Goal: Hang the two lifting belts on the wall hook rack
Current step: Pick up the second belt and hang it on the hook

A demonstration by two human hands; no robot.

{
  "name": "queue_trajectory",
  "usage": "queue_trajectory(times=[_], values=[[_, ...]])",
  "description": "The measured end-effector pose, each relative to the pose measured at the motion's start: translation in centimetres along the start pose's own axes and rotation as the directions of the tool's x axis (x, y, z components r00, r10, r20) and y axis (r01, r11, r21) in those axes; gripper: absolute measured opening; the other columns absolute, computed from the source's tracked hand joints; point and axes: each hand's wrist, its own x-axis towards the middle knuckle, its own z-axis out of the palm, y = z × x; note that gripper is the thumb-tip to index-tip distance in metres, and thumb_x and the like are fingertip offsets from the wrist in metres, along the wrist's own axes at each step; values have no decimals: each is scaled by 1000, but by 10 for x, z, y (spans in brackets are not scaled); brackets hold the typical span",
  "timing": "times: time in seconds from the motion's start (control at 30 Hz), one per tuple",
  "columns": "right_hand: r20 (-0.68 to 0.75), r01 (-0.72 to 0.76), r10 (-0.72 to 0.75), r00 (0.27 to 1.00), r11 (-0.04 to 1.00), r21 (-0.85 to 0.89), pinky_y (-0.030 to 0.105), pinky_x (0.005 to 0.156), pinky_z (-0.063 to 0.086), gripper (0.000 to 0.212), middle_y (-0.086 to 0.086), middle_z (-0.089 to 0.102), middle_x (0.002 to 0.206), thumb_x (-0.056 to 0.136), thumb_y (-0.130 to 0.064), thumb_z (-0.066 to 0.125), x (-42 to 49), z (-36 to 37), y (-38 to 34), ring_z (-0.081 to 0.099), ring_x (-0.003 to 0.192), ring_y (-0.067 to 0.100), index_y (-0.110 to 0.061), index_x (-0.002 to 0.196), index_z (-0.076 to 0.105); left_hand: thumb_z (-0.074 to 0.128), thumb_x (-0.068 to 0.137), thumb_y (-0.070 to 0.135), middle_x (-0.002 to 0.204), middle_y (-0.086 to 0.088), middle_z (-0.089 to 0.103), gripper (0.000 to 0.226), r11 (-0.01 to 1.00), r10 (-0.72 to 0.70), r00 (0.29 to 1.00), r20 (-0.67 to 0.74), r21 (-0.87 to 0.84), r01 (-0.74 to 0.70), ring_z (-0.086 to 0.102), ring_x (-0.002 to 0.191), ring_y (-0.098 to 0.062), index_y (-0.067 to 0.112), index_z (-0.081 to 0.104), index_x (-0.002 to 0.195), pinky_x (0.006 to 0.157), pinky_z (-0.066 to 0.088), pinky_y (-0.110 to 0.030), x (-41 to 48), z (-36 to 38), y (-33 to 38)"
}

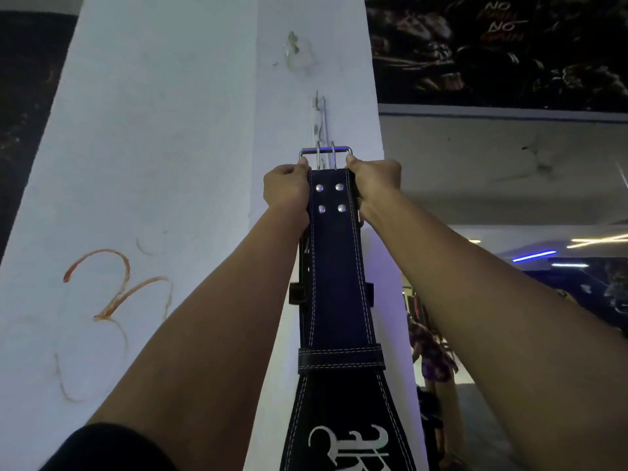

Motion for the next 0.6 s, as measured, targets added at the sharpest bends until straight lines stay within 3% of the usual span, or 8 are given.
queue_trajectory(times=[0.07,0.17,0.33,0.47,0.6], values=[[2,-5,5,1000,999,33,50,81,58,22,12,59,84,77,-13,71,16,6,-1,66,90,34,-8,68,51,61,87,23,72,-5,61,22,1000,14,999,-30,15,-14,58,76,-27,11,61,69,87,56,-46,15,10,2],[15,-5,4,1000,999,52,51,81,58,18,13,59,89,77,-12,71,37,15,-1,65,87,32,-6,79,55,60,88,19,65,-5,55,31,998,52,996,-70,30,-50,55,71,-28,11,54,59,81,55,-46,34,23,5],[28,-22,21,999,999,34,50,80,58,20,13,59,89,77,-11,71,58,22,18,65,86,32,-9,73,52,59,88,20,66,-4,56,29,996,64,994,-91,63,-58,55,72,-27,13,54,60,77,55,-40,55,28,-17],[48,-50,48,998,997,53,49,79,58,20,13,61,81,76,-6,69,67,22,39,62,76,28,-8,64,53,58,86,15,65,-4,52,29,999,34,993,-115,43,-29,50,68,-26,12,49,59,65,47,-32,62,25,-36],[53,-38,35,998,997,69,53,79,58,19,14,62,80,73,-6,72,72,26,32,61,74,28,-7,65,54,60,85,15,61,-3,48,34,998,49,989,-137,32,-45,48,65,-25,13,45,55,63,47,-31,66,31,-28]])
